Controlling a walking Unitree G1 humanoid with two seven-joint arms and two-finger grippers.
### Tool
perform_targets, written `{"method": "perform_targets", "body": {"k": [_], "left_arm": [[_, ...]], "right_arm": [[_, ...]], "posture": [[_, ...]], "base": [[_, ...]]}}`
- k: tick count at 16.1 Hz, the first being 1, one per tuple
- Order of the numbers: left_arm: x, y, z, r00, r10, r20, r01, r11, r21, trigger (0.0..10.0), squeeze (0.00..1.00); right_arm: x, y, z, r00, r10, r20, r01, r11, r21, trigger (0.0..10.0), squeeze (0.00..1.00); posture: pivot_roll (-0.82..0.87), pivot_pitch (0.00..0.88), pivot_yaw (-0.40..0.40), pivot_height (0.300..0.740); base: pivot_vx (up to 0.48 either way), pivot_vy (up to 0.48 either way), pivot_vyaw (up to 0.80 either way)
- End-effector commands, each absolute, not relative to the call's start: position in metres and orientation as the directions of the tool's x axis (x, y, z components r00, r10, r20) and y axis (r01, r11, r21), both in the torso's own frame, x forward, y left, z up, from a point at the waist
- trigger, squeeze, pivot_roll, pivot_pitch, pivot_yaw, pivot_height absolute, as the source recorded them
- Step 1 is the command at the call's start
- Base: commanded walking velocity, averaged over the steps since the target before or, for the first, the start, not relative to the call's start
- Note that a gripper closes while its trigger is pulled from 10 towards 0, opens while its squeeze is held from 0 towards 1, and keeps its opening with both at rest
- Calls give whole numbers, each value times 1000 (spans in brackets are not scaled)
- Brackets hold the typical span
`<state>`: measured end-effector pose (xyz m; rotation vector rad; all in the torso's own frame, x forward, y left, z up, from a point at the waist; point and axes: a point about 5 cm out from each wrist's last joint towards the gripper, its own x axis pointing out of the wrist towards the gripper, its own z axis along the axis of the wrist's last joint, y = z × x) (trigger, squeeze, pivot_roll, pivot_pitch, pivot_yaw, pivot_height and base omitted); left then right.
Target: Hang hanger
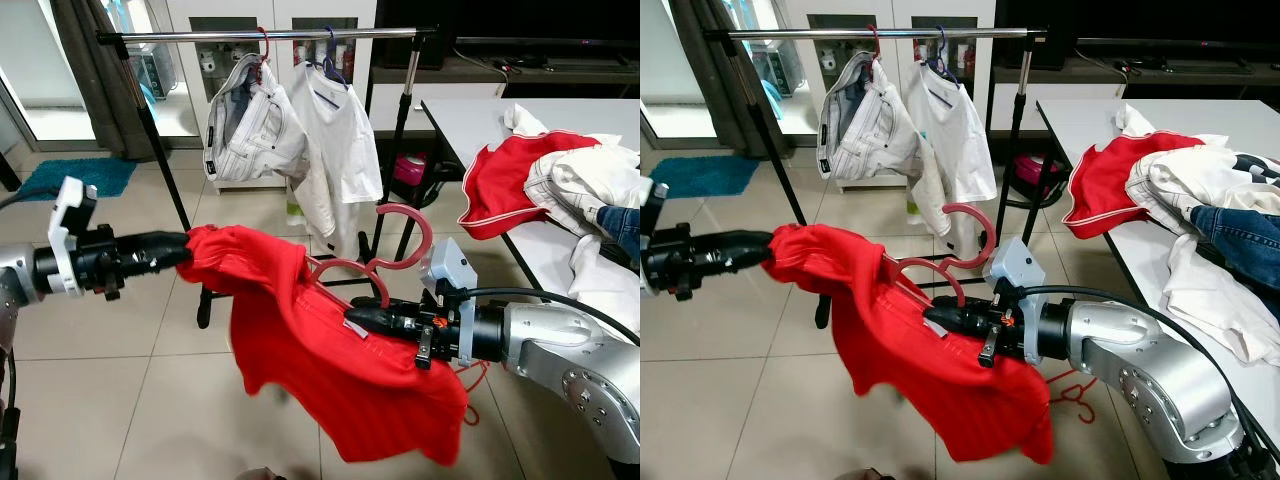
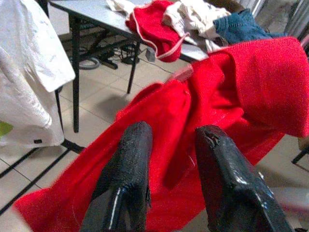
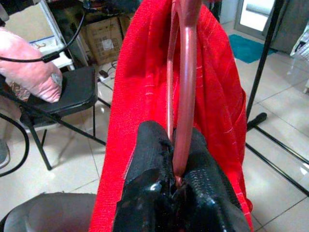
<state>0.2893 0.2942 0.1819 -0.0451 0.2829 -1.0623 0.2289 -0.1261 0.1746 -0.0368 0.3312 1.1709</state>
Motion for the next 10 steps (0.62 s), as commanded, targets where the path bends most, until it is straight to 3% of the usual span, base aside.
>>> {"method": "perform_targets", "body": {"k": [1,2,4,10], "left_arm": [[289,292,184,440,-867,-234,865,479,-149,10000,0],[290,291,182,445,-864,-236,862,485,-148,8118,0],[294,290,182,479,-851,-215,849,512,-134,0,0],[295,289,183,481,-853,-204,848,511,-138,0,0]], "right_arm": [[231,-126,179,352,902,-249,-912,391,123,10000,0],[231,-126,179,352,902,-250,-913,390,123,10000,0],[231,-127,180,353,902,-250,-912,391,122,10000,0],[231,-127,179,357,899,-253,-910,395,122,10000,0]], "posture": [[-100,0,27,740],[-102,0,26,740],[-103,0,28,740],[-104,0,31,740]], "base": [[0,0,0],[0,0,0],[0,0,0],[0,0,0]]}}
